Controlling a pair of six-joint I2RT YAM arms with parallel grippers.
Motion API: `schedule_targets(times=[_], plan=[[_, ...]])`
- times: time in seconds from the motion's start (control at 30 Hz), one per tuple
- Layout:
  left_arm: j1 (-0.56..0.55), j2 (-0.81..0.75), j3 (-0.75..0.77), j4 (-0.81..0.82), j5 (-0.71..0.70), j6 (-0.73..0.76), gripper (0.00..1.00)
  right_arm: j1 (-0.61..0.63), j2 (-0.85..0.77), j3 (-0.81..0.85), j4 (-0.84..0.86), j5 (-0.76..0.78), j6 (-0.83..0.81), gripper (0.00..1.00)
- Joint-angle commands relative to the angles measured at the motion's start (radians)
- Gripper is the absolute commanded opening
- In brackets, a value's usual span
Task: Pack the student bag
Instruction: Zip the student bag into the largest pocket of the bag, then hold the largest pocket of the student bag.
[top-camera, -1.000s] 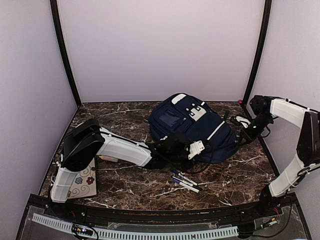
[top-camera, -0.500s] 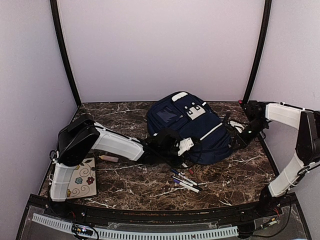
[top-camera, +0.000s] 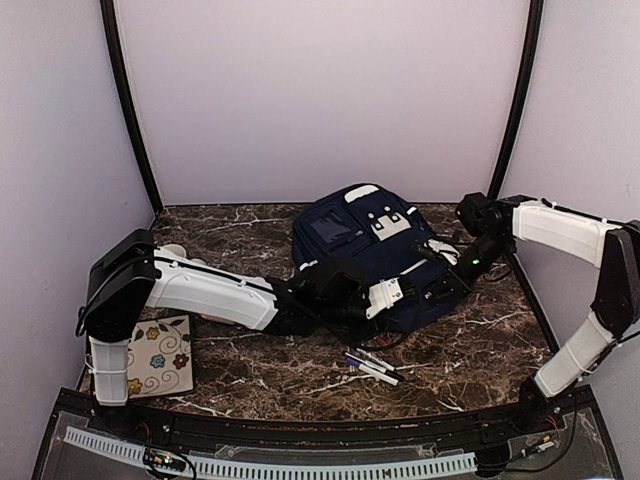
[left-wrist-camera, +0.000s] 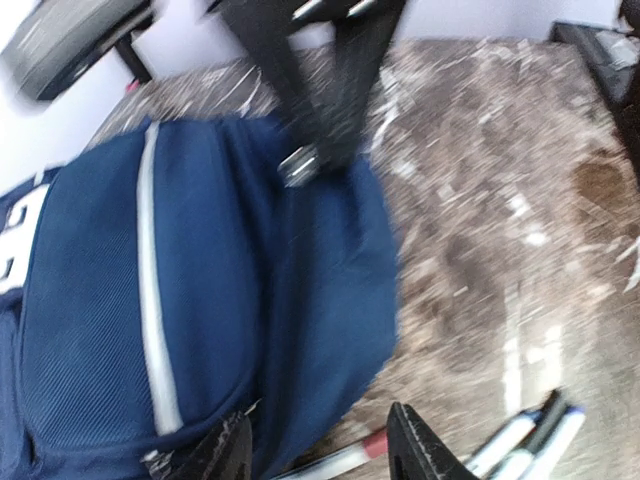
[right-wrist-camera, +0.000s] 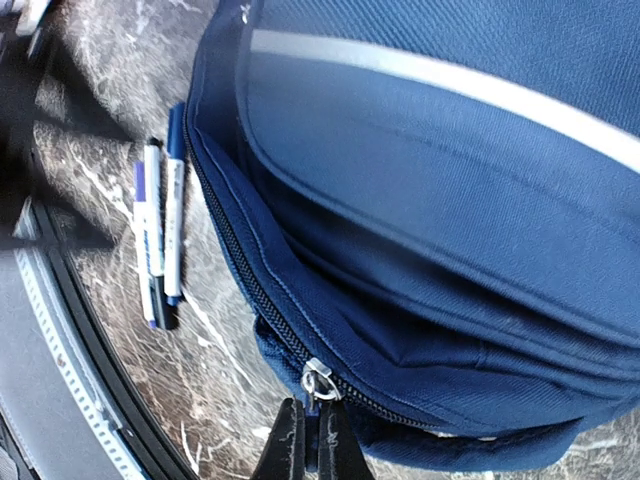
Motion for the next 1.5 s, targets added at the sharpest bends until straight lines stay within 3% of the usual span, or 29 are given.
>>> schedule_targets(times=[0.0, 0.63, 0.97, 1.23, 1.47], plan=[[-0.028, -0.032, 0.057, -0.021, 0.076, -0.046, 0.49, 0.034, 0.003, 0.060, 0.017, -0.078, 0.044, 0.00], [-0.001, 0.165, 0.141, 0.123, -0.026, -0.092, 0.41, 0.041, -0.045, 0.009, -0.095, -0.093, -0.034, 0.00], [0.014, 0.184, 0.133, 0.124, -0.016, -0.096, 0.15, 0.035, 0.028, -0.038, -0.121, -0.032, -0.051, 0.00], [-0.006, 0.120, 0.091, 0.203, 0.006, -0.055, 0.40, 0.036, 0.027, -0.010, -0.140, -0.047, -0.060, 0.00], [-0.004, 0.146, 0.140, 0.181, 0.013, -0.033, 0.47, 0.035, -0.011, 0.008, -0.134, -0.072, -0.056, 0.00]])
